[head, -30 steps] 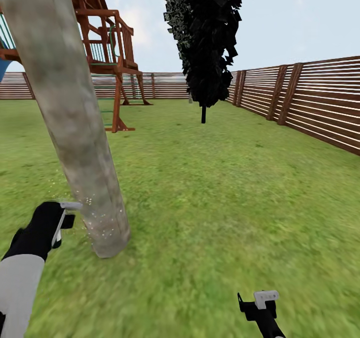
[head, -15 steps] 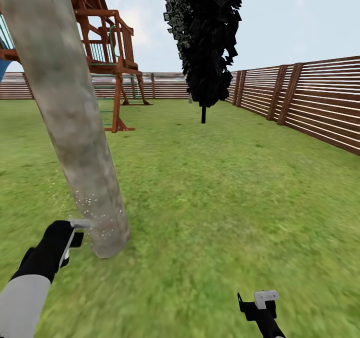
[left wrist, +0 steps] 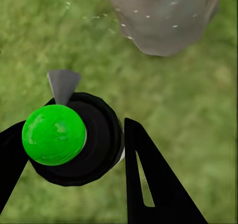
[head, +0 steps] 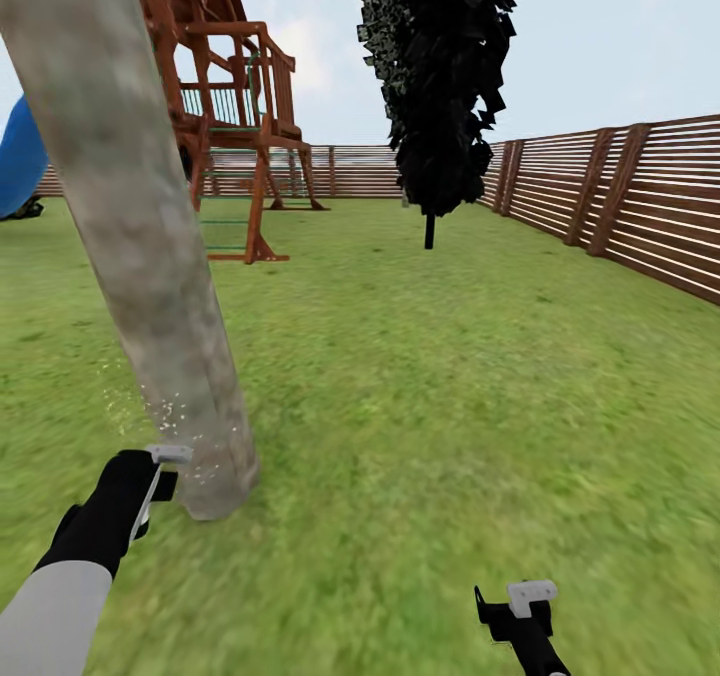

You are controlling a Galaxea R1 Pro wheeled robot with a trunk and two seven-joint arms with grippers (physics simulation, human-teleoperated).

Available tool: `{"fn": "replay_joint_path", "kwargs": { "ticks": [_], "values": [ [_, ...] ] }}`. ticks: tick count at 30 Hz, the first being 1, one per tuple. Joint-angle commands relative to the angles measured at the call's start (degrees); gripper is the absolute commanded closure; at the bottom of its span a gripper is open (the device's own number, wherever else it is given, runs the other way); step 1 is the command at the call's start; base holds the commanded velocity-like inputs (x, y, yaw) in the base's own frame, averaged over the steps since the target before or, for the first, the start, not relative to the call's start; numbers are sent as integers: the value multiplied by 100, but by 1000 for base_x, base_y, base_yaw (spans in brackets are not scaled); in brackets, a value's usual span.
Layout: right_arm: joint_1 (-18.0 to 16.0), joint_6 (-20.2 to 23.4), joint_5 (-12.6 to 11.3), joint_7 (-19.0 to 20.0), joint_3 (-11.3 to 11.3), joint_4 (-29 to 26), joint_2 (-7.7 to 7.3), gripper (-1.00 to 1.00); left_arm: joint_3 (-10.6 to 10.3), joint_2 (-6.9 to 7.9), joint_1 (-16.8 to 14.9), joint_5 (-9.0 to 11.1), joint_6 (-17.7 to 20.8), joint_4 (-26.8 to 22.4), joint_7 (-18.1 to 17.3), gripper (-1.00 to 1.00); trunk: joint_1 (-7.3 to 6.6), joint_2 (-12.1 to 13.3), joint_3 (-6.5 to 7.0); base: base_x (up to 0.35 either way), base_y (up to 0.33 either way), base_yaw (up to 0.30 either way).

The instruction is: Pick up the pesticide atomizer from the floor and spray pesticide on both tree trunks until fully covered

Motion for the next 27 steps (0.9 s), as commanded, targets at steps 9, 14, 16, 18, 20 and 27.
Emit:
{"fn": "replay_joint_path", "kwargs": {
  "ticks": [9, 14, 16, 18, 20, 27],
  "values": [
    [-3, -3, 60, -44, -1, 1, 1, -100, 12, 0, 38, -30, -723, 224, 67, 100, 0, -2, -5, 157, -245, 4],
    [-3, 0, 60, -51, -1, 1, 9, -100, 51, 9, 214, -31, -740, 227, 68, 100, 0, -2, -5, 31, -272, 33],
    [-3, 0, 60, -53, -1, 3, 9, -100, 480, 11, 310, -37, -749, 230, 68, 100, 0, -2, -5, 1, -277, 241],
    [-3, 0, 60, -53, -1, 4, 8, -100, 649, 13, 383, -49, -762, 231, 68, 100, 0, -2, -5, 26, -277, 269],
    [-3, 0, 60, -53, -1, 1, 9, -100, 712, 10, 437, -62, -766, 236, 68, 100, 0, -2, -5, 90, -274, 275],
    [-3, 0, 59, -53, -1, 1, 5, -100, 689, -268, 460, -18, -792, 430, 602, 100, 0, -2, -5, 190, -231, 71]
  ]
}}
